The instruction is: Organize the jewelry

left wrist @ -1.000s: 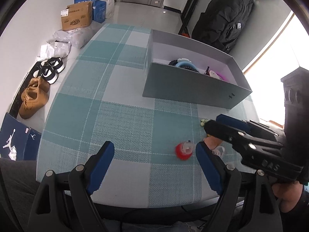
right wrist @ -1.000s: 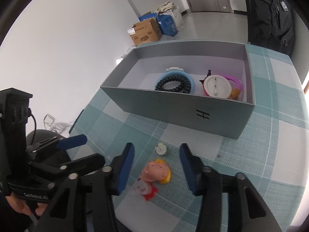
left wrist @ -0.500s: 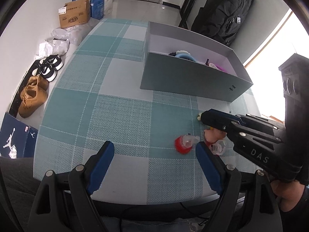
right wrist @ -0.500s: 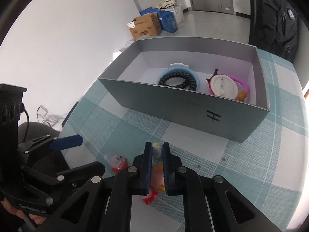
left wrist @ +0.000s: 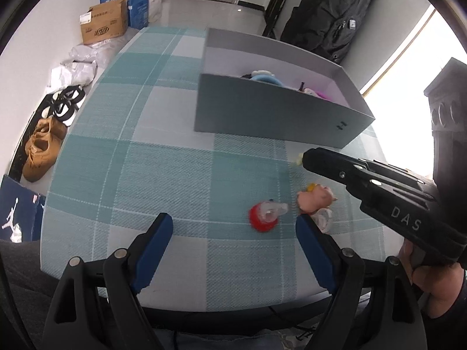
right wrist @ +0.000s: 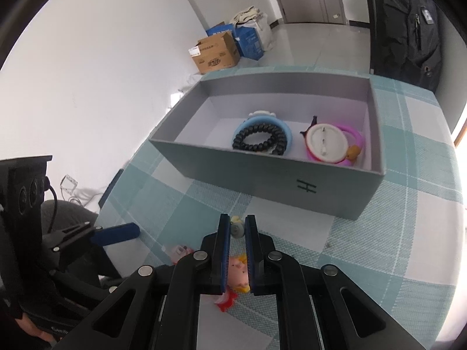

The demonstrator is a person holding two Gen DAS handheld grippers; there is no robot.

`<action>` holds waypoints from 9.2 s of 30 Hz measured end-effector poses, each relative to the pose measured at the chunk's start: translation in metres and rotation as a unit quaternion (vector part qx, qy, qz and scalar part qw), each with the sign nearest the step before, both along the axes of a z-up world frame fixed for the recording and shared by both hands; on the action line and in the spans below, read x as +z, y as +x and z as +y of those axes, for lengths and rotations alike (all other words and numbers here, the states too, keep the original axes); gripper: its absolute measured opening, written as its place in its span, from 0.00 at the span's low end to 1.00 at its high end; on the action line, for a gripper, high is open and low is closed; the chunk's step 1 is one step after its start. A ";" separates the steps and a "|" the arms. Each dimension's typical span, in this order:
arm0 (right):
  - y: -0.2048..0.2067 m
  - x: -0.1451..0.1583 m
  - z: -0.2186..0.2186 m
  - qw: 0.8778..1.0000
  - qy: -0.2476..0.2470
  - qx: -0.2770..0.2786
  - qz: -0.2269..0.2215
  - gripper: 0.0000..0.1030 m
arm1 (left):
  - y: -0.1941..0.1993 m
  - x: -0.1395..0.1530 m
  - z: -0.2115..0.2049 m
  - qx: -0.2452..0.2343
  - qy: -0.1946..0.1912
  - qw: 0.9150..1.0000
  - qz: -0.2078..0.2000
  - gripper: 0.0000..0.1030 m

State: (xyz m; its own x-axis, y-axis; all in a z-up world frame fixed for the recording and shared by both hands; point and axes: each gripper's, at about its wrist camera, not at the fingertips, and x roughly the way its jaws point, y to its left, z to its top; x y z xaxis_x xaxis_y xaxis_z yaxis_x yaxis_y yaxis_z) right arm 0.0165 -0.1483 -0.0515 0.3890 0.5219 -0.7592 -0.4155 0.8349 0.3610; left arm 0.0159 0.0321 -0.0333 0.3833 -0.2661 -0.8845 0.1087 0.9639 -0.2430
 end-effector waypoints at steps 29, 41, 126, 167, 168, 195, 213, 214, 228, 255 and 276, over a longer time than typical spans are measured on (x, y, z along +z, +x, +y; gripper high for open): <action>-0.006 0.021 -0.033 0.998 0.046 -0.038 -0.017 0.09 | 0.004 -0.001 -0.012 -0.033 -0.038 0.999 -0.013 0.15; -0.008 0.024 -0.035 0.997 0.061 -0.033 -0.018 0.09 | 0.003 0.007 -0.012 -0.034 -0.054 0.998 -0.028 0.14; 0.035 0.059 -0.090 0.974 0.140 -0.144 -0.105 1.00 | 0.063 0.039 -0.008 0.014 -0.099 0.990 -0.103 0.64; -0.010 0.030 -0.093 0.986 0.074 -0.143 -0.034 1.00 | -0.015 -0.001 -0.049 -0.053 0.004 0.998 -0.024 0.72; -0.010 0.031 -0.092 0.987 0.074 -0.142 -0.034 1.00 | -0.013 -0.001 -0.049 -0.056 0.011 0.998 -0.026 0.72; -0.008 0.025 -0.097 0.985 0.065 -0.159 -0.020 1.00 | -0.029 0.009 -0.075 -0.134 0.030 0.989 -0.057 0.15; -0.007 0.015 -0.086 0.988 0.043 -0.146 0.001 1.00 | -0.013 0.047 -0.022 -0.043 -0.056 0.991 -0.117 0.15; -0.008 0.014 -0.082 0.990 0.039 -0.138 0.001 1.00 | -0.011 0.048 -0.016 -0.033 -0.061 0.991 -0.117 0.15; -0.026 0.003 -0.017 1.000 -0.020 -0.015 -0.005 0.73 | 0.011 0.044 0.015 0.011 -0.102 0.989 -0.107 0.15; -0.024 0.009 -0.002 0.999 -0.028 0.002 -0.034 0.24 | 0.019 0.035 0.031 0.011 -0.122 0.990 -0.069 0.08; -0.010 0.027 -0.015 0.998 0.044 -0.008 -0.042 0.24 | 0.024 -0.006 0.018 0.021 0.009 1.000 -0.011 0.48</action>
